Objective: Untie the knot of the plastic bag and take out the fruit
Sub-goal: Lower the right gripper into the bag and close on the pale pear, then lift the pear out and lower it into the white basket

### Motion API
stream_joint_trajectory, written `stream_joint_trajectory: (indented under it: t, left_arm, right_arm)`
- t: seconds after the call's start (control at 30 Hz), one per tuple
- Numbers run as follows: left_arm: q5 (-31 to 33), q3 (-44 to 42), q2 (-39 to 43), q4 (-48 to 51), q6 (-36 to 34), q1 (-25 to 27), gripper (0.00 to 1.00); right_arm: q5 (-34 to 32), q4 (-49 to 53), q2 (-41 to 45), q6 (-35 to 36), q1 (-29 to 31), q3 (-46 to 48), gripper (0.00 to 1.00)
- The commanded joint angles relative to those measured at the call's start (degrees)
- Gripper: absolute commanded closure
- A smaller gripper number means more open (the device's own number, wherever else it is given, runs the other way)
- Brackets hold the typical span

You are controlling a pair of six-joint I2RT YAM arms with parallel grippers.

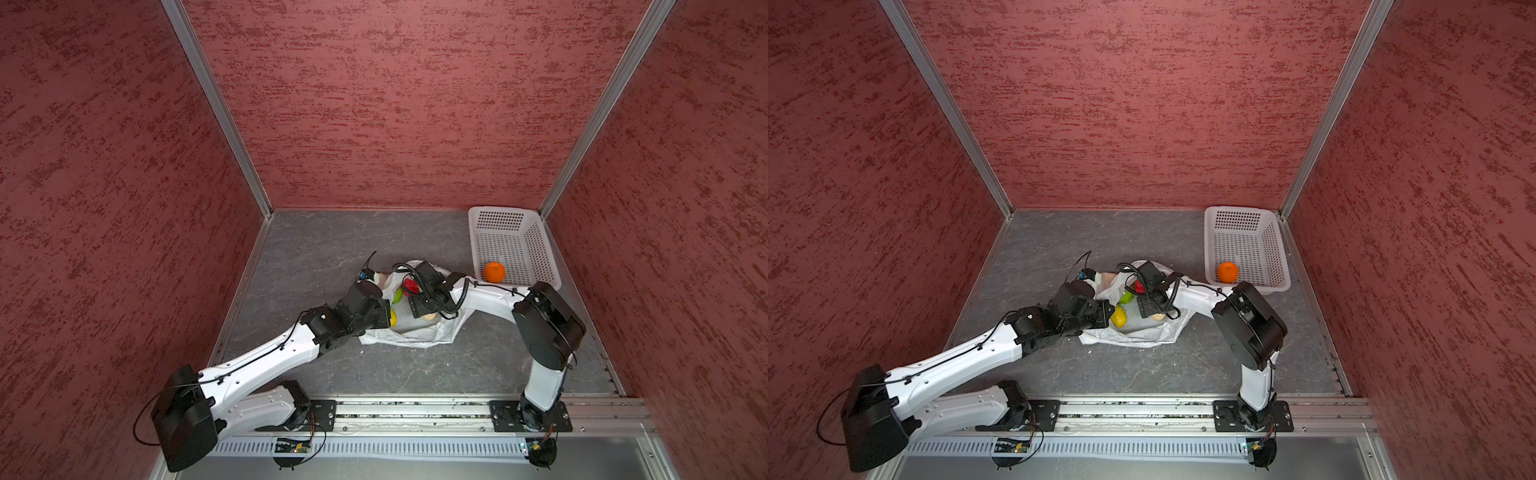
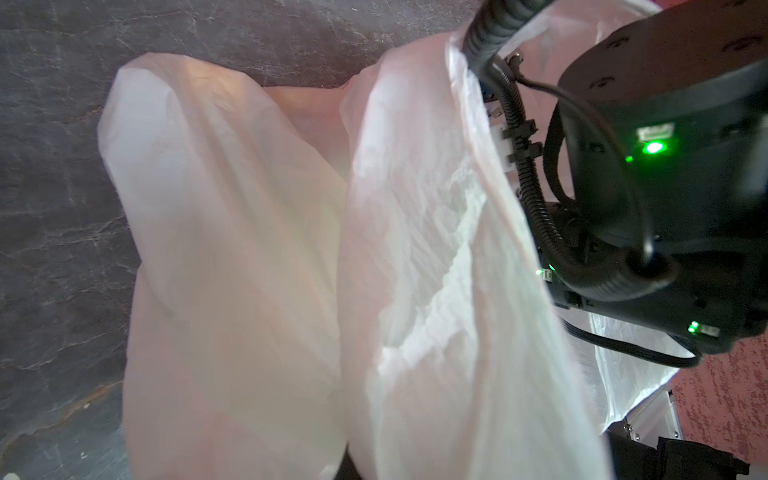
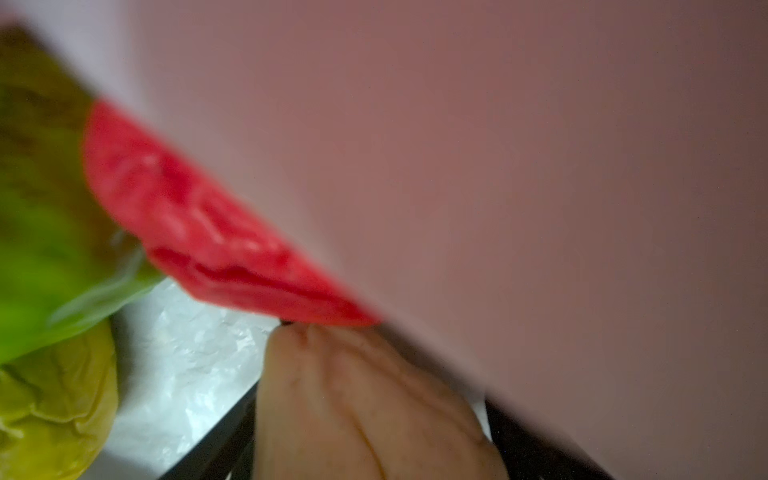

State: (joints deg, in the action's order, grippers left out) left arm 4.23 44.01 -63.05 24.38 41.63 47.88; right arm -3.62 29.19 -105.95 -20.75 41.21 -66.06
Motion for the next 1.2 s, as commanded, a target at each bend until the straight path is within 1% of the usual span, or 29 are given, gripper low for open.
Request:
stream_joint_trajectory:
  t: [0.0, 0.1, 0.17, 0.33, 0.5, 0.77, 1.0, 1.17]
  left_arm:
    - [1.0, 0.5, -0.1, -0.7, 0.1, 0.3, 1.00]
    - [1.2, 0.5, 0.2, -0.4, 0.2, 0.2, 1.00]
    - [1.3, 0.4, 0.4, -0.2, 0.1, 0.3, 1.00]
    - [1.6, 0.2, 0.9, -0.1, 0.2, 0.3, 1.00]
    - [1.7, 0.3, 1.0, -0.4, 0.3, 0.0, 1.00]
    - [1.5, 0.8, 0.7, -0.5, -0.2, -0.4, 1.00]
    - [1.7, 0.6, 1.2, -0.1, -0.4, -0.9, 1.00]
    - [1.5, 0.7, 1.2, -0.1, -0.7, -1.4, 1.00]
  right_arm:
    - [0.9, -1.5, 0.0, -0.7, 0.2, 0.6, 0.34]
    - [1.3, -1.9, 1.6, -0.9, 0.4, 1.4, 0.46]
    - [1.7, -1.7, 2.9, -1.0, 0.5, 1.9, 0.51]
    - [3.6, 0.0, 7.4, -1.7, 1.9, 2.6, 0.59]
    - [5.8, 2.3, 11.3, -3.2, 4.5, 2.5, 0.60]
    - [6.3, 7.3, 17.3, -6.3, 8.6, 1.3, 0.60]
    - [6.9, 13.8, 27.6, -10.7, 9.3, -0.1, 0.61]
    - [4.3, 22.1, 31.7, -10.7, 9.2, -6.2, 0.61]
